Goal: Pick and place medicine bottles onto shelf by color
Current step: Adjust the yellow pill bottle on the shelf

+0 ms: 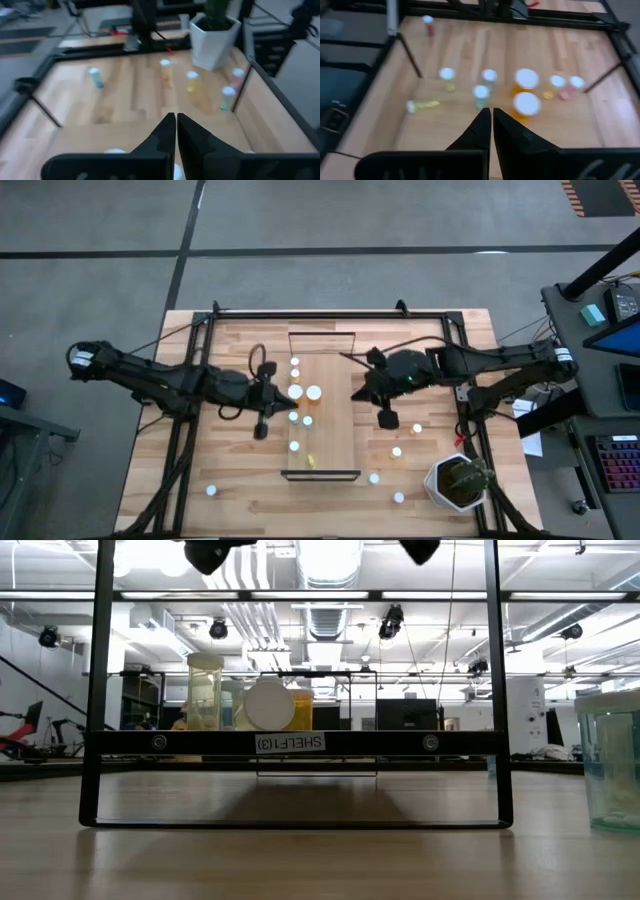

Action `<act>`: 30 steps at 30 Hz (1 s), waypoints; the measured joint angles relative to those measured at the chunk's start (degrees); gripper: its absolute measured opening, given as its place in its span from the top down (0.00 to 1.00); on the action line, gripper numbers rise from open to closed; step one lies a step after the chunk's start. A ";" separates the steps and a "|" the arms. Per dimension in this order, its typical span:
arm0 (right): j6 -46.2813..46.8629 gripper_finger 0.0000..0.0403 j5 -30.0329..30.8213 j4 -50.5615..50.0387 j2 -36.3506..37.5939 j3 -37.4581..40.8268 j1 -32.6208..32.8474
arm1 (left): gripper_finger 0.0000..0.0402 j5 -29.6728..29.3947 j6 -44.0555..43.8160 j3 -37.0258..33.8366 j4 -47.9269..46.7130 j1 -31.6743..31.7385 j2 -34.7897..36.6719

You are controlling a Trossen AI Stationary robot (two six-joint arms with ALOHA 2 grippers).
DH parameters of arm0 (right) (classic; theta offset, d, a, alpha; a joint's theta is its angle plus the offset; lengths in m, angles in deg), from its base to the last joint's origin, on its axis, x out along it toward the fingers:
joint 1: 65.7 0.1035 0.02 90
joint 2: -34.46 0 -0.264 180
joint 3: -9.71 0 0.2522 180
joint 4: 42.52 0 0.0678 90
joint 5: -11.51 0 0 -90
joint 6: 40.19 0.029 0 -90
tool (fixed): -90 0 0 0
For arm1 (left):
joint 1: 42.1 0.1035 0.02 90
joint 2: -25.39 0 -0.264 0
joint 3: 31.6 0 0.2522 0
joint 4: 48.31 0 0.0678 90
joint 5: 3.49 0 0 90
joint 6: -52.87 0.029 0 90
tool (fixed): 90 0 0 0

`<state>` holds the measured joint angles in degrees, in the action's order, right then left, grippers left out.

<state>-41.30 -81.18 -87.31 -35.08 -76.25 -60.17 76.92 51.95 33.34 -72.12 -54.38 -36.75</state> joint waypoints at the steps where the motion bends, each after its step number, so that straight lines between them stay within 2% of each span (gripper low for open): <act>1: 0.59 0.98 0.66 0.01 0.11 0.16 1.06 | 1.00 0.00 -0.26 0.00 0.04 -0.83 -0.71; 6: 3.60 0.98 4.38 0.01 -0.22 0.81 5.62 | 1.00 -0.03 -0.32 -0.04 0.06 -3.03 -3.50; 14: 7.06 0.95 3.77 1.59 -5.09 -1.52 6.42 | 1.00 -0.10 -0.20 2.07 0.16 -4.64 -4.11; 16: 1.38 0.90 -0.42 -1.37 -8.36 -4.91 5.73 | 1.00 -0.11 1.32 2.47 0.00 -4.69 -2.92; 18: -8.56 0.83 -2.82 -3.87 -12.20 -8.27 5.52 | 1.00 -0.17 3.22 2.90 0.15 -4.72 -1.23; 21: -31.06 0.71 -1.57 -4.67 -17.36 -12.22 5.59 | 1.00 -0.19 4.41 2.95 0.07 -4.73 2.34; 23: -42.26 0.65 -0.41 -4.65 -20.78 -14.57 5.61 | 1.00 -0.17 4.51 2.85 0.30 -4.73 4.65; 27: -46.98 0.56 -0.62 -5.16 -27.06 -19.25 5.58 | 1.00 -0.17 4.51 2.75 0.19 -4.77 8.28; 30: -49.38 0.53 -5.55 -8.44 -30.20 -21.83 5.46 | 1.00 -0.17 4.43 2.69 0.10 -4.75 10.82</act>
<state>-90.67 -86.74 -95.75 -65.28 -98.09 -54.72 76.75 56.37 36.03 -72.02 -59.13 -25.93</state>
